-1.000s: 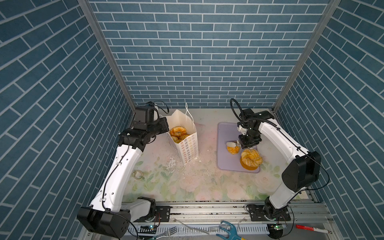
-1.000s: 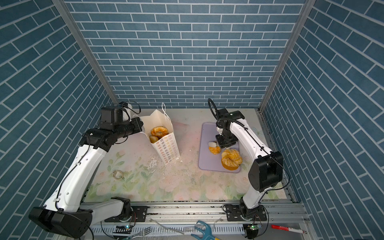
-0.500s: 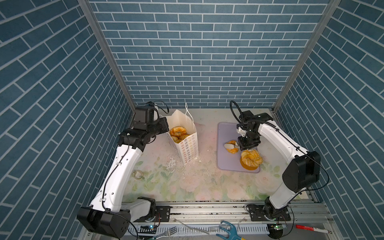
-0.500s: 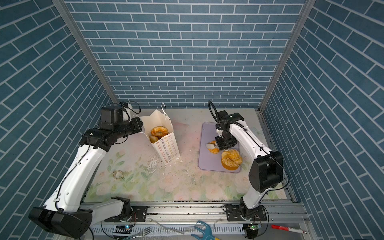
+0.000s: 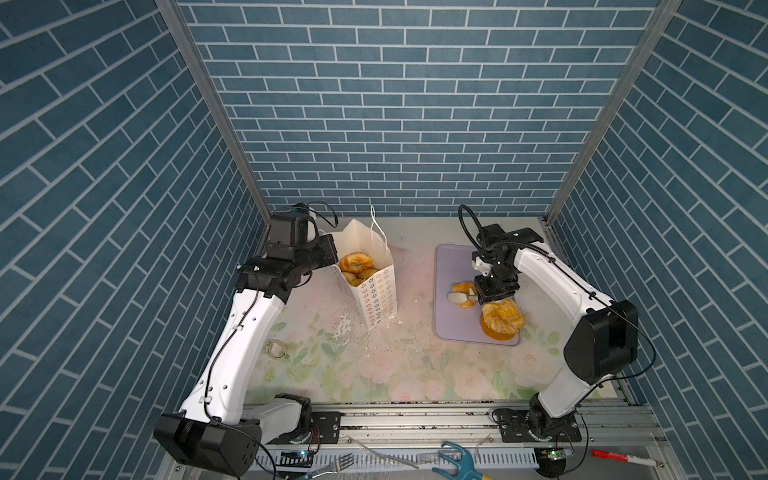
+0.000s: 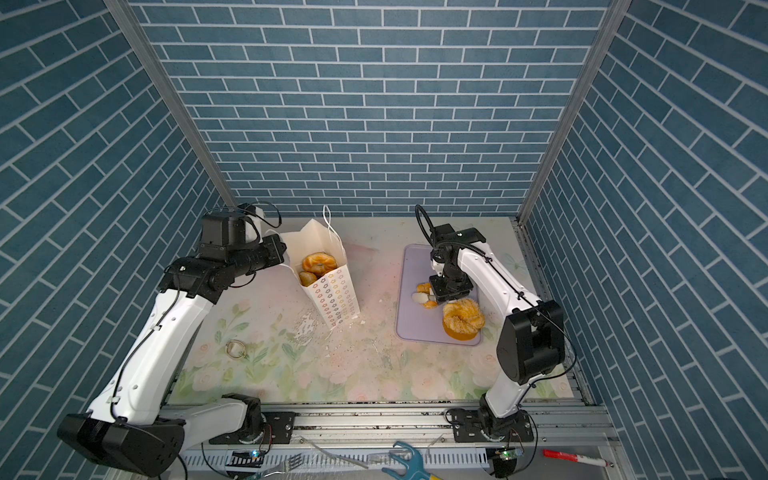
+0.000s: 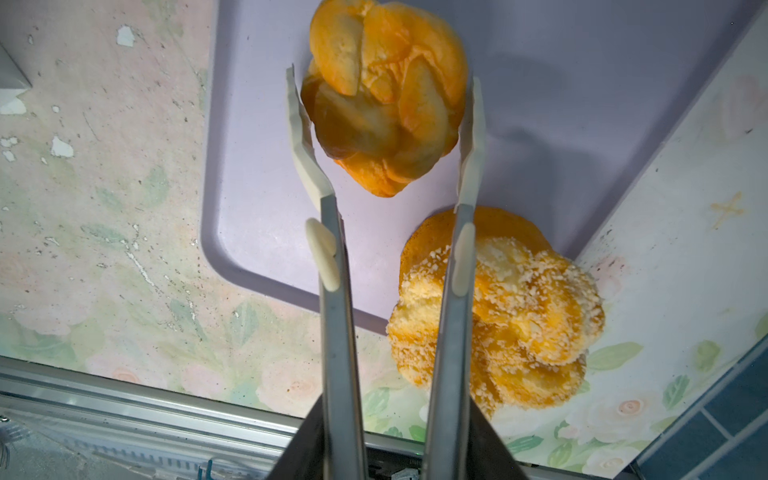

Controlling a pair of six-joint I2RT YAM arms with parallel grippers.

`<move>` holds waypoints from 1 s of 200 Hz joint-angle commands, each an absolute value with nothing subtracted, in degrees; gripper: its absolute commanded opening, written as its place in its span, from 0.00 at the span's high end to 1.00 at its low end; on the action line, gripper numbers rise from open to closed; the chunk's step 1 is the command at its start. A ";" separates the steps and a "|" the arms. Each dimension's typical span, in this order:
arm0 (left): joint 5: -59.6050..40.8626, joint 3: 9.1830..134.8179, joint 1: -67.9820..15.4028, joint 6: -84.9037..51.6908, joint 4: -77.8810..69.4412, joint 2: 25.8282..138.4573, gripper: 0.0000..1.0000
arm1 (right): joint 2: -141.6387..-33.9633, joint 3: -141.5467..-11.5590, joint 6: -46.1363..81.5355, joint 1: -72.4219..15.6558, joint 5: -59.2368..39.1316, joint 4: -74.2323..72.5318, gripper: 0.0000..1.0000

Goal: Place the fake bread into the paper bag
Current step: 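Lift the knotted orange roll and carry it over the paper bag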

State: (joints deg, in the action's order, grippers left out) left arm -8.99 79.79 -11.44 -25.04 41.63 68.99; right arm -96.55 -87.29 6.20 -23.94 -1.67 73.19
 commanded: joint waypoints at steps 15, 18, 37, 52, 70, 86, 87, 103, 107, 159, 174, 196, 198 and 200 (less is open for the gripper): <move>-8.78 80.40 -11.77 -24.77 41.78 68.86 1.00 | -96.88 -88.96 6.77 -24.05 -1.54 73.04 0.64; -8.78 80.34 -11.78 -24.75 41.71 68.87 1.00 | -96.81 -89.14 6.82 -24.02 -1.49 73.04 0.64; -8.84 80.31 -11.78 -24.72 41.68 68.75 1.00 | -96.27 -90.35 6.70 -24.08 -1.18 73.30 0.68; -8.75 80.42 -11.78 -24.71 41.74 68.66 1.00 | -95.39 -91.18 6.77 -24.08 -0.65 73.13 0.70; -8.76 80.40 -11.75 -24.74 41.74 68.59 1.00 | -94.50 -92.34 6.86 -24.03 -0.55 73.13 0.71; -8.75 80.28 -11.77 -24.74 41.81 68.31 1.00 | -93.59 -93.16 6.90 -24.03 -0.28 73.32 0.72; -8.77 80.30 -11.73 -24.76 41.82 68.26 1.00 | -93.60 -93.21 6.88 -24.05 -0.23 73.36 0.72; -8.78 80.25 -11.78 -24.70 41.81 68.08 1.00 | -92.82 -93.97 6.82 -24.08 0.88 73.81 0.73; -8.81 80.26 -11.78 -24.77 41.78 67.95 1.00 | -92.57 -94.21 6.82 -24.08 1.11 73.95 0.73; -8.85 80.24 -11.78 -24.71 41.82 67.83 1.00 | -89.58 -97.91 6.77 -24.06 2.32 75.31 0.74; -8.80 80.24 -11.78 -24.70 41.79 67.81 1.00 | -88.68 -99.41 6.78 -24.03 3.01 75.83 0.74; -8.73 80.30 -11.72 -24.71 41.83 67.77 1.00 | -87.31 -101.03 6.72 -24.08 3.21 75.86 0.74; -8.77 80.30 -11.76 -24.77 41.83 67.74 1.00 | -87.11 -101.15 6.73 -24.13 3.18 75.81 0.74; -8.74 80.32 -11.77 -24.76 41.84 67.71 1.00 | -86.99 -101.29 6.76 -24.11 3.08 75.73 0.74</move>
